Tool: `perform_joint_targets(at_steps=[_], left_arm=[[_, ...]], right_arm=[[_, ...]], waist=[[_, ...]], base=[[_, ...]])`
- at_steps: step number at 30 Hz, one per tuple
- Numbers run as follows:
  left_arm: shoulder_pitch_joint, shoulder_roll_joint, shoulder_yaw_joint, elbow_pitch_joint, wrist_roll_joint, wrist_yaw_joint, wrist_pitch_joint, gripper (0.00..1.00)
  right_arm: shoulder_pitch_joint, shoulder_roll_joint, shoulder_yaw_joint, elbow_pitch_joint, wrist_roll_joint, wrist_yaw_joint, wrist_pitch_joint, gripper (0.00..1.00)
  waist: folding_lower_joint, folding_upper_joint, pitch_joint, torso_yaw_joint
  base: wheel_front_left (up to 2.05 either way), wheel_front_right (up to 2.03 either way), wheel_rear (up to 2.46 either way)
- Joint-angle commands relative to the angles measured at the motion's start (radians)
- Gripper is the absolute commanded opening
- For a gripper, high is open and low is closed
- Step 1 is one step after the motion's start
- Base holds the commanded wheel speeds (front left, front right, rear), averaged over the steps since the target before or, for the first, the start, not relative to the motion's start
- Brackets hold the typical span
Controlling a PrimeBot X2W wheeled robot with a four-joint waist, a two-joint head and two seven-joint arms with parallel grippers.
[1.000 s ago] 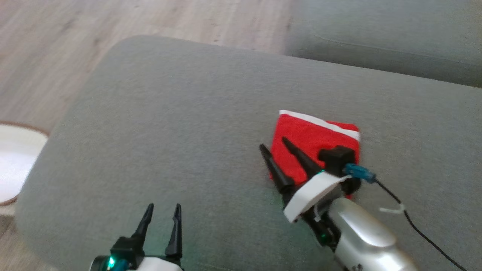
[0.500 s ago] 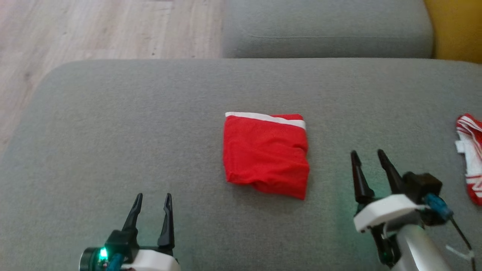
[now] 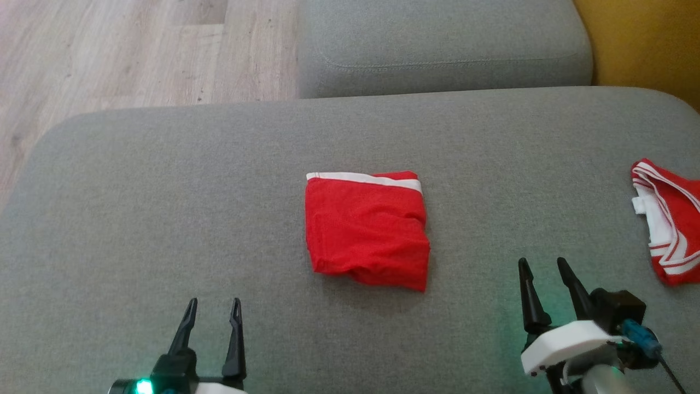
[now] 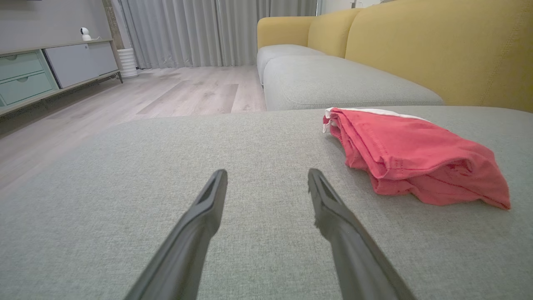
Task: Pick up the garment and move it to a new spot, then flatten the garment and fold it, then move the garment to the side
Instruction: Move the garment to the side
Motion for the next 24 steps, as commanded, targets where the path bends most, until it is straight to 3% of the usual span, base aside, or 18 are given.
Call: perform_joint_targets(at_steps=[1, 6, 13, 24], left_arm=[[-0.029, 0.003, 0.042, -0.034, 0.010, 0.008, -0.006, 1.00], [-0.040, 0.003, 0.029, -0.034, 0.008, 0.004, -0.006, 1.00], [-0.061, 0.003, -0.024, -0.032, -0.006, -0.013, -0.006, 1.00], [-0.114, 0.003, -0.089, -0.010, -0.027, -0.034, -0.006, 1.00]], right_arm=[[-0.030, -0.002, 0.031, -0.036, 0.007, -0.001, -0.014, 1.00], [-0.042, -0.002, 0.054, -0.034, 0.023, -0.001, -0.014, 1.00], [-0.160, -0.002, 0.174, 0.060, 0.091, -0.001, -0.014, 1.00], [-0.404, -0.002, 0.187, 0.444, 0.120, -0.001, -0.014, 1.00]], waist=[[0.0001, 0.0000, -0.001, 0.000], [0.0001, 0.0000, 0.010, 0.015], [0.0001, 0.0000, 0.068, 0.080], [0.0001, 0.0000, 0.159, 0.232]], base=[[0.00, 0.00, 0.00], [0.00, 0.00, 0.00], [0.00, 0.00, 0.00], [0.00, 0.00, 0.00]])
